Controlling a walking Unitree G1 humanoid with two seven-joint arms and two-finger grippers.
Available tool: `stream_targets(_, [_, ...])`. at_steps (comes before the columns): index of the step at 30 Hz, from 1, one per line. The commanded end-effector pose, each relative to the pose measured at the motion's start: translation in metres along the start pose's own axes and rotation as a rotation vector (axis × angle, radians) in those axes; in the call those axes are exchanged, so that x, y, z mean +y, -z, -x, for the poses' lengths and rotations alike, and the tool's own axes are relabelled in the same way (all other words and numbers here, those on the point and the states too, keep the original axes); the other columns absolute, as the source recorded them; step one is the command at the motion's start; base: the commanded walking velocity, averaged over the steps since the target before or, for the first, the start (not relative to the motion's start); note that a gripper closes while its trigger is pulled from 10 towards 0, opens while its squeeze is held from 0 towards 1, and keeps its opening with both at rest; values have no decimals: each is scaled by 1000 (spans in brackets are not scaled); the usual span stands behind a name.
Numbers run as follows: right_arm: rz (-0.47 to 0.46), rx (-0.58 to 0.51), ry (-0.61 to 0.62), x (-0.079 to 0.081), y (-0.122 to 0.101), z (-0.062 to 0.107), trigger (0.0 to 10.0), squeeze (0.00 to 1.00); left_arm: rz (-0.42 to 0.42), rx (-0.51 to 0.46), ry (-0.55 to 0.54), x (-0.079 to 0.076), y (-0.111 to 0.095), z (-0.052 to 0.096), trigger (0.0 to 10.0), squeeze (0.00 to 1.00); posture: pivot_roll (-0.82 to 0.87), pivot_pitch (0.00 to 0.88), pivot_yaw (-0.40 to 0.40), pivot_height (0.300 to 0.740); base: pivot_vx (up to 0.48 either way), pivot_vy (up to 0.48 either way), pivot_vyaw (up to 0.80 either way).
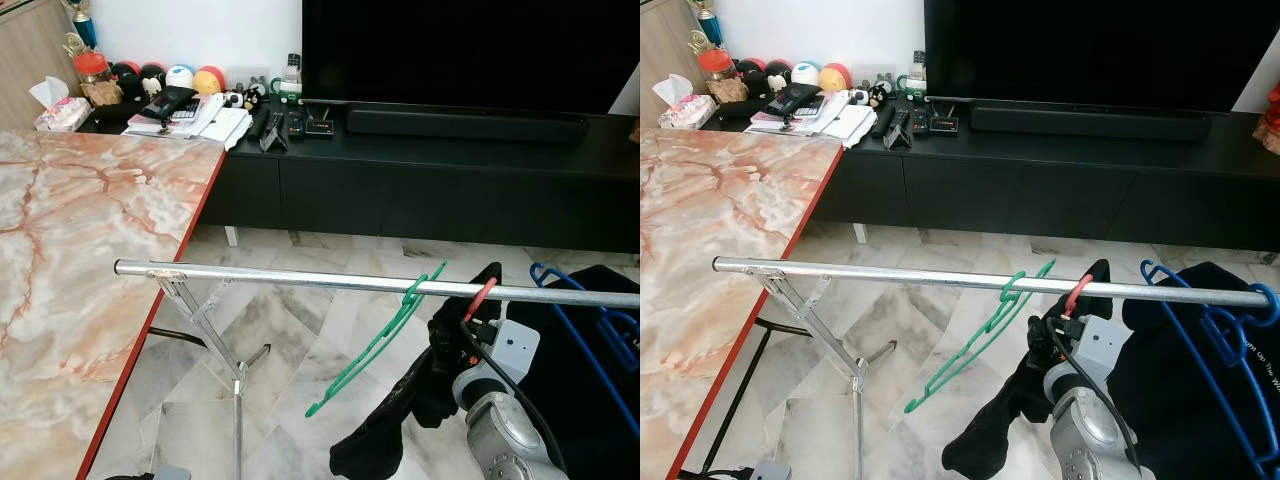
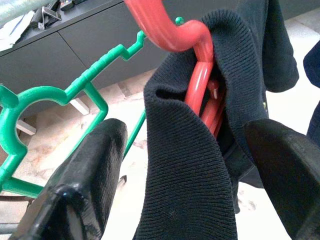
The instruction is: Hang hanger
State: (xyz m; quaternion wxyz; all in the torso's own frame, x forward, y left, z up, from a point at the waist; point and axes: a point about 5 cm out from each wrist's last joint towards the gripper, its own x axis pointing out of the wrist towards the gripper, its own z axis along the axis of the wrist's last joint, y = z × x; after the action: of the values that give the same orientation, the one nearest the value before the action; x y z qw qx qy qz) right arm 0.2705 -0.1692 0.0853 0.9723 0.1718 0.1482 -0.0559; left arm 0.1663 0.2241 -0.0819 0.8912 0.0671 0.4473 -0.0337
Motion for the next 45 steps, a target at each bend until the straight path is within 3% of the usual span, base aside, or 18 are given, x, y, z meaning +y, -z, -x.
stream_targets(1, [2,11,-2,1,5,-1,10000,0,-29,28,13,-1,8,2,10000,0,-15,122,-13,740,0,0,0])
stream_targets(8, [8,0,86,-10,5,-16,10000,0,-30,32,17,-1,9,2,10000,0,-11,122,-11,740,0,0,0])
stream_targets(16, [19,-46,59,2,-8,-40,10000,0,-32,44,11,0,12,3,10000,0,0,121,-3,740,0,0,0])
stream_targets(22, [-12,-64,210,0,-13,-52,10000,0,-34,41,18,-1,11,3,10000,0,5,120,3,740,0,0,0])
stream_targets(27, [-49,-85,313,-5,-11,-48,10000,0,-33,40,21,-1,11,3,10000,0,10,125,2,740,0,0,0])
stream_targets(33, [-98,-47,394,-8,2,-32,10000,0,-38,48,21,0,13,4,10000,0,0,130,3,740,0,0,0])
stream_targets(38, [-169,71,421,-8,12,-23,10000,0,-42,52,22,2,15,4,10000,0,-2,131,2,740,0,0,0])
stream_targets(45, [-270,145,324,6,13,-22,10000,0,-45,47,22,2,13,4,10000,0,-5,127,-1,740,0,0,0])
